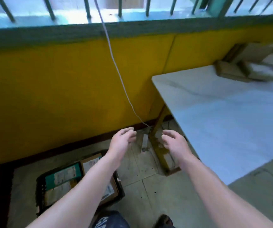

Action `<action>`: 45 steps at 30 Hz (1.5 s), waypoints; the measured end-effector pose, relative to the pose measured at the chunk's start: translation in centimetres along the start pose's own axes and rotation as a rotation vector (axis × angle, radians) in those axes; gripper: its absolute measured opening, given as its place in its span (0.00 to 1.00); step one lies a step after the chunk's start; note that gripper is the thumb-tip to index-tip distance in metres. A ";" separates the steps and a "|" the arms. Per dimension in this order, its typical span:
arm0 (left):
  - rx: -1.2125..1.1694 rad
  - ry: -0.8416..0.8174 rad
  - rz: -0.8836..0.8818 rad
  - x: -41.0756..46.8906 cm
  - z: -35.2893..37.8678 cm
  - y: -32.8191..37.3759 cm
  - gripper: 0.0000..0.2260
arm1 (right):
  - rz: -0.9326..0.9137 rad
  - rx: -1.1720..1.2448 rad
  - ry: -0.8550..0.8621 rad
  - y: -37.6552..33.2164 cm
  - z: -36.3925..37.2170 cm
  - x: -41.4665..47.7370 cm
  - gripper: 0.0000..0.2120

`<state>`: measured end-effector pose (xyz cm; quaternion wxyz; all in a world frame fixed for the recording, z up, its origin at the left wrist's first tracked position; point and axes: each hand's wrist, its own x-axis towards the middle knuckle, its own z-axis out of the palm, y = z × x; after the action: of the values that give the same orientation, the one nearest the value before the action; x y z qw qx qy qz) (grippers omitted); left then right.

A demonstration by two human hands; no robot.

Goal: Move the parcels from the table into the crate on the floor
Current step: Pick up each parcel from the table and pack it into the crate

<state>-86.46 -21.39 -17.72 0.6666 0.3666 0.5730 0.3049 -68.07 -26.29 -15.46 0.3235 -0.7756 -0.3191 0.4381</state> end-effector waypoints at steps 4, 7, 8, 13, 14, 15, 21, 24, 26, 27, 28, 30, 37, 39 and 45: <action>0.014 -0.093 0.076 -1.7 8.3 3.7 0.09 | -0.056 0.142 0.096 -0.3 -8.8 0.0 0.13; 0.022 -0.140 0.118 -2.6 15.2 5.7 0.09 | -0.083 0.206 0.139 0.7 -15.4 0.2 0.11; 0.021 -0.154 0.133 -2.9 17.4 6.3 0.09 | -0.090 0.220 0.157 1.1 -17.5 0.3 0.11; 0.020 -0.271 0.193 -5.1 28.9 8.4 0.08 | -0.111 0.280 0.258 3.7 -28.3 0.7 0.10; 0.017 -0.290 0.189 -5.4 30.8 8.6 0.08 | -0.110 0.289 0.274 4.1 -30.0 0.8 0.10; 0.021 -0.307 0.184 -5.6 32.5 8.8 0.08 | -0.107 0.296 0.287 4.4 -31.5 1.0 0.10; 0.073 -0.362 0.172 -4.5 40.9 9.3 0.06 | -0.093 0.335 0.347 6.1 -38.5 3.6 0.11; 0.080 -0.387 0.157 -2.8 44.0 9.4 0.06 | -0.076 0.329 0.354 6.8 -40.8 5.6 0.13; 0.078 -0.406 0.153 -1.1 46.4 9.4 0.06 | -0.064 0.332 0.358 7.3 -42.3 7.4 0.14; 0.077 -0.407 0.146 -0.2 47.6 9.3 0.06 | -0.054 0.336 0.359 7.6 -43.1 8.4 0.14; 0.081 -0.404 0.137 0.8 48.8 9.3 0.07 | -0.044 0.342 0.357 7.8 -43.9 9.4 0.14; 0.086 -0.400 0.112 2.8 51.4 9.0 0.07 | -0.022 0.349 0.346 8.3 -45.7 11.8 0.14; 0.049 -0.335 0.029 12.8 60.5 10.6 0.07 | 0.076 0.288 0.269 7.6 -53.0 23.1 0.12; 0.037 -0.301 0.008 15.4 62.7 10.9 0.07 | 0.093 0.269 0.261 7.5 -54.9 26.5 0.12; 0.041 -0.211 -0.036 21.9 67.5 12.1 0.06 | 0.148 0.260 0.231 7.5 -58.9 35.7 0.15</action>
<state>-16.23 -6.05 -14.38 0.7209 0.4001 0.5121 0.2409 0.47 -15.99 -14.22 0.4223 -0.7939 -0.1624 0.4063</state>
